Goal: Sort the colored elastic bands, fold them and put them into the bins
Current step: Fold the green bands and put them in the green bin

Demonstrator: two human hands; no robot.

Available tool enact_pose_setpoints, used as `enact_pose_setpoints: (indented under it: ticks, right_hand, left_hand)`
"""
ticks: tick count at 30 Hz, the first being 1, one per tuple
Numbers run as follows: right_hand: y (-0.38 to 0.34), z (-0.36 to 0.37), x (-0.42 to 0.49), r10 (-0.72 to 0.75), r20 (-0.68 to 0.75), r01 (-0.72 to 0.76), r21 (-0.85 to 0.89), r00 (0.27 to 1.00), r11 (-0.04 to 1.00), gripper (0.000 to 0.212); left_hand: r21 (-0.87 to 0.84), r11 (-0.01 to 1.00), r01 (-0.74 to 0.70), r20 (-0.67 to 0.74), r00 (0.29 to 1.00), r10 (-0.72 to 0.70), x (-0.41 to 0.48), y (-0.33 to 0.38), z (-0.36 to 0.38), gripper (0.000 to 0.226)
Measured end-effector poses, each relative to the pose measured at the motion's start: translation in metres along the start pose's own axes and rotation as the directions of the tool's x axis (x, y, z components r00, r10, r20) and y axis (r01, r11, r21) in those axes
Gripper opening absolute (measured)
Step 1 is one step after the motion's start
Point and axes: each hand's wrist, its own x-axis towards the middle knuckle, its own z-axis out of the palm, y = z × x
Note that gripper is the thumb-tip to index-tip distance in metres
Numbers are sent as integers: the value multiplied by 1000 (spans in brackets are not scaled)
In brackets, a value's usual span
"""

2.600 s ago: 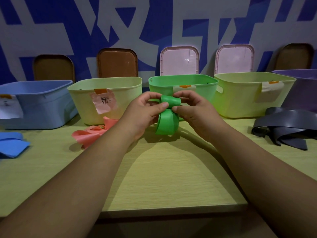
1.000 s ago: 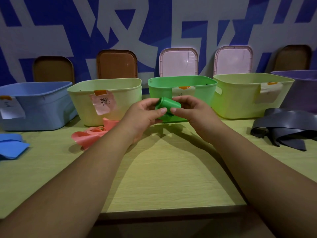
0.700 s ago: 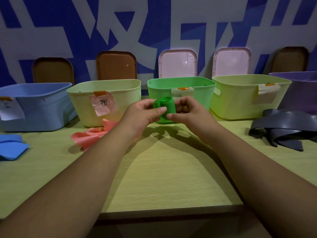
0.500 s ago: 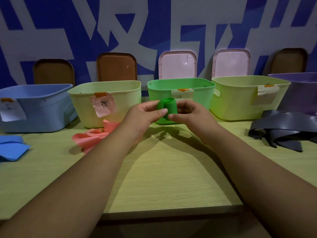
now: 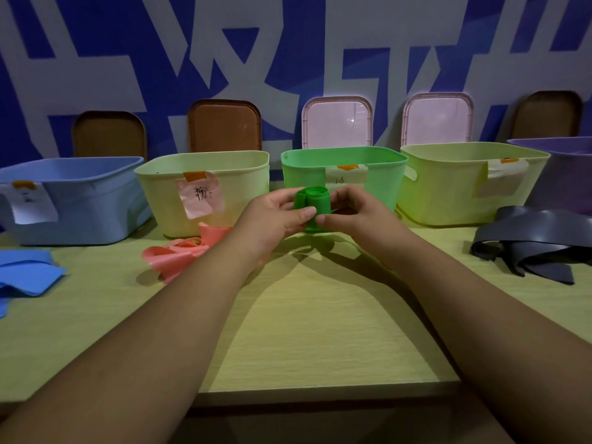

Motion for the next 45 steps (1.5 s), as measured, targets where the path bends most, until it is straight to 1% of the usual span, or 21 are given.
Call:
enact_pose_setpoints:
  ticks: [2, 5, 12, 14, 18, 21, 26, 29, 32, 34, 37, 41, 45]
  right_hand:
    - [0, -1, 0, 0, -19, 0, -23, 1000, 1000, 32]
    - [1, -1, 0, 6, -45, -7, -25, 999, 1000, 33]
    - [0, -3, -1, 8, -29, -8, -19, 1000, 1000, 31]
    - [1, -3, -2, 25, -27, -25, 14, 999, 1000, 28]
    - [2, -2, -10, 98, 32, -102, 160, 995, 982, 19]
    - [1, -1, -19, 147, 39, -152, 167, 988, 974, 17]
    - [2, 1, -22, 175, -21, -172, 94, 984, 981, 20]
    - [5, 2, -19, 200, -21, -195, 134, 980, 972, 16]
    - [8, -2, -18, 225, 3, -221, 195, 974, 956, 17]
    - [9, -4, -17, 243, 36, -245, 228, 969, 943, 24]
    - [8, -7, -20, 279, 42, -280, 254, 959, 926, 35]
    - [5, -7, -19, 328, 72, -335, 266, 942, 904, 30]
    - [-1, -8, -18, 375, 57, -377, 240, 925, 895, 26]
  left_hand:
    - [-1, 1000, 12, 4, 1000, -12, 0, 0, 0, 47]
    - [-1, 1000, 12, 7, 1000, -12, 0, 0, 1, 42]
    - [-21, 999, 36, 20, 999, -36, 3, -4, -1, 44]
    - [-29, 999, 39, 16, 999, -39, 1, -4, 2, 41]
    - [-61, 994, 85, 48, 995, -82, -11, 0, 7, 36]
    - [-66, 988, 142, 82, 987, -136, -22, 5, 12, 32]
    - [-48, 983, 175, 38, 984, -173, -23, 1, 16, 38]
    - [-46, 986, 160, 2, 987, -160, -21, -7, 19, 35]
    - [-49, 984, 173, 1, 985, -173, -19, -11, 20, 34]
    - [-57, 979, 198, -13, 980, -199, -19, -12, 19, 35]
    - [-79, 965, 248, -37, 967, -252, -19, -10, 20, 35]
    - [-82, 941, 328, -46, 942, -332, -21, -6, 21, 34]
    - [-64, 902, 427, -64, 900, -431, -20, 5, 20, 37]
